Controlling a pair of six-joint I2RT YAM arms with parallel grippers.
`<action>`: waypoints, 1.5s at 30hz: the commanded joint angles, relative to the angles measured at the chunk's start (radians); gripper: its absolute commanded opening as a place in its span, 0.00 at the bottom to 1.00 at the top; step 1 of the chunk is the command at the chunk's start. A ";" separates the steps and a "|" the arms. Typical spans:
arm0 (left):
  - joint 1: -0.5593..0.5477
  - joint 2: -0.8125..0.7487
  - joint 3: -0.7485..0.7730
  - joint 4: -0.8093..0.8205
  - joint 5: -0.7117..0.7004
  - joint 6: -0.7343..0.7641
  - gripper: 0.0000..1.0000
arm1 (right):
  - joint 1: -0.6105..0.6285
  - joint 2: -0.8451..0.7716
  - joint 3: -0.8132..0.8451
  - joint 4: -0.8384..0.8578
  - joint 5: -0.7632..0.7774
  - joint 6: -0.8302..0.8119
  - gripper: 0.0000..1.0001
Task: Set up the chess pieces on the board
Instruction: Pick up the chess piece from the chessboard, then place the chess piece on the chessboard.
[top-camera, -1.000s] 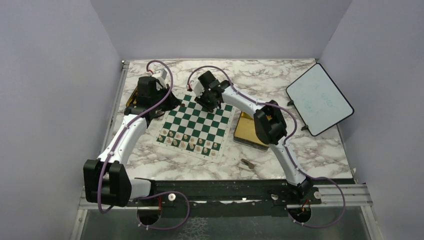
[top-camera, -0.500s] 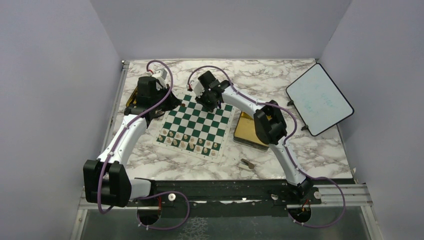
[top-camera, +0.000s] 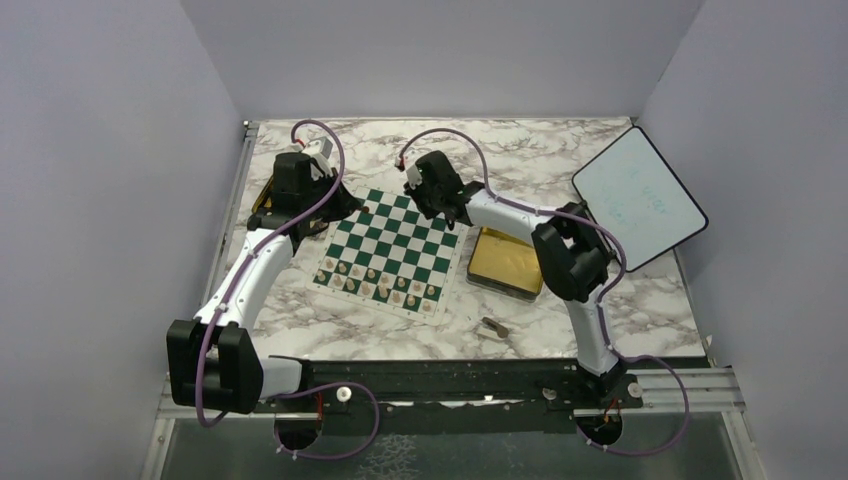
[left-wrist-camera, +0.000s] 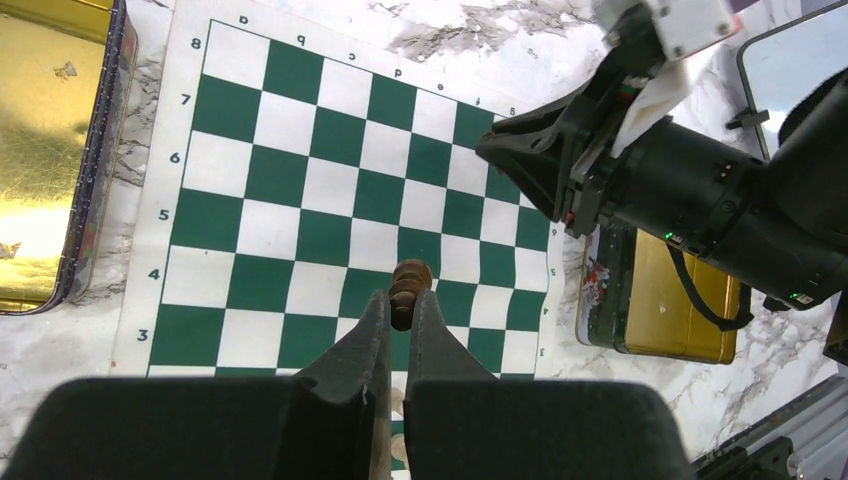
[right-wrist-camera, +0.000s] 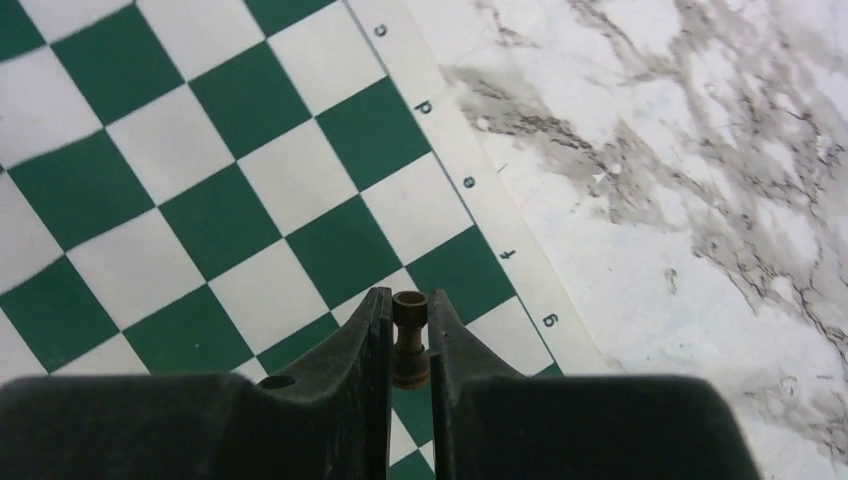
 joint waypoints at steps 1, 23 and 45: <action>0.005 -0.020 0.002 0.022 0.021 -0.006 0.00 | -0.015 -0.073 -0.111 0.337 0.108 0.140 0.18; 0.005 -0.024 -0.001 0.028 0.037 -0.008 0.00 | -0.047 -0.165 -0.600 1.047 0.310 0.317 0.19; 0.001 0.089 0.076 0.013 -0.077 0.004 0.00 | -0.047 -0.239 -0.687 1.096 0.141 0.285 0.22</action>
